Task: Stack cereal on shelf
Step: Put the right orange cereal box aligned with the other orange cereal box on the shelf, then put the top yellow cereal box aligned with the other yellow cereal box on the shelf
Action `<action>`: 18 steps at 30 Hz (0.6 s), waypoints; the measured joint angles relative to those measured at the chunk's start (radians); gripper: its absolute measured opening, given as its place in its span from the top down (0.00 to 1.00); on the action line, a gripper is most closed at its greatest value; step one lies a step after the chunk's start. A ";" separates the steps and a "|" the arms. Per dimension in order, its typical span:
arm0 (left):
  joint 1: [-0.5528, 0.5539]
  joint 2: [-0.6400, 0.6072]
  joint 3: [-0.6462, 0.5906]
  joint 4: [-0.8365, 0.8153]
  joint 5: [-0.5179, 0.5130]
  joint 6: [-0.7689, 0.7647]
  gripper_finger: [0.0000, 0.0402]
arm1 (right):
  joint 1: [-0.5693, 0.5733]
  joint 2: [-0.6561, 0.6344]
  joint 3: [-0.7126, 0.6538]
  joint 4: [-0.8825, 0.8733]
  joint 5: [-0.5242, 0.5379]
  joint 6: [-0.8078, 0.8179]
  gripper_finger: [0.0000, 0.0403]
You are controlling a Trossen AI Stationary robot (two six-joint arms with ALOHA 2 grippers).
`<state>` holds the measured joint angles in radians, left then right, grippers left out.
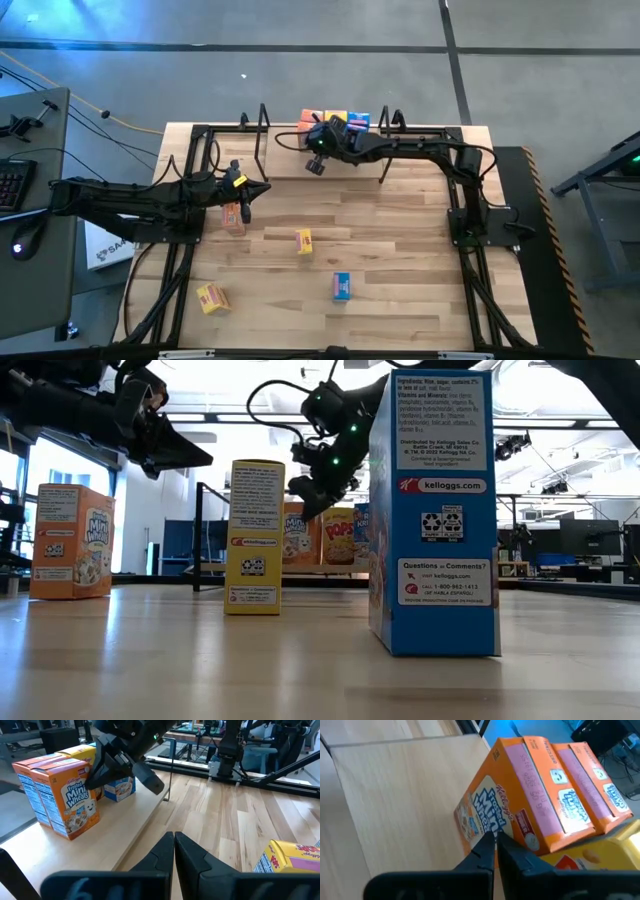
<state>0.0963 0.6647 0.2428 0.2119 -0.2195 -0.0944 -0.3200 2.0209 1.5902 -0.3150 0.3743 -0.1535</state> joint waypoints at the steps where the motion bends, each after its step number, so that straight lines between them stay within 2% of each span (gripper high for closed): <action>1: 0.000 0.000 0.000 0.000 0.000 0.000 0.98 | 0.006 0.000 0.020 -0.031 0.010 0.003 1.00; 4: 0.000 0.000 0.000 0.002 0.000 0.001 0.98 | 0.038 0.000 0.104 -0.178 0.014 0.060 1.00; 6: 0.001 0.000 0.000 0.003 0.000 0.001 0.98 | 0.068 0.000 0.173 -0.319 -0.018 0.135 1.00; 12: 0.001 0.000 0.000 0.003 0.000 0.001 0.98 | 0.189 -0.003 0.276 -0.564 -0.281 0.508 0.99; 15: 0.000 0.000 0.000 0.000 0.000 0.001 0.98 | 0.275 -0.003 0.280 -0.604 -0.353 0.623 0.92; 18: 0.000 0.000 0.000 -0.009 0.000 0.002 0.98 | 0.350 -0.002 0.280 -0.608 -0.408 0.748 0.79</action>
<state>0.0967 0.6649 0.2428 0.2028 -0.2195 -0.0929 0.0301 2.0190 1.8698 -0.9234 -0.0336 0.5945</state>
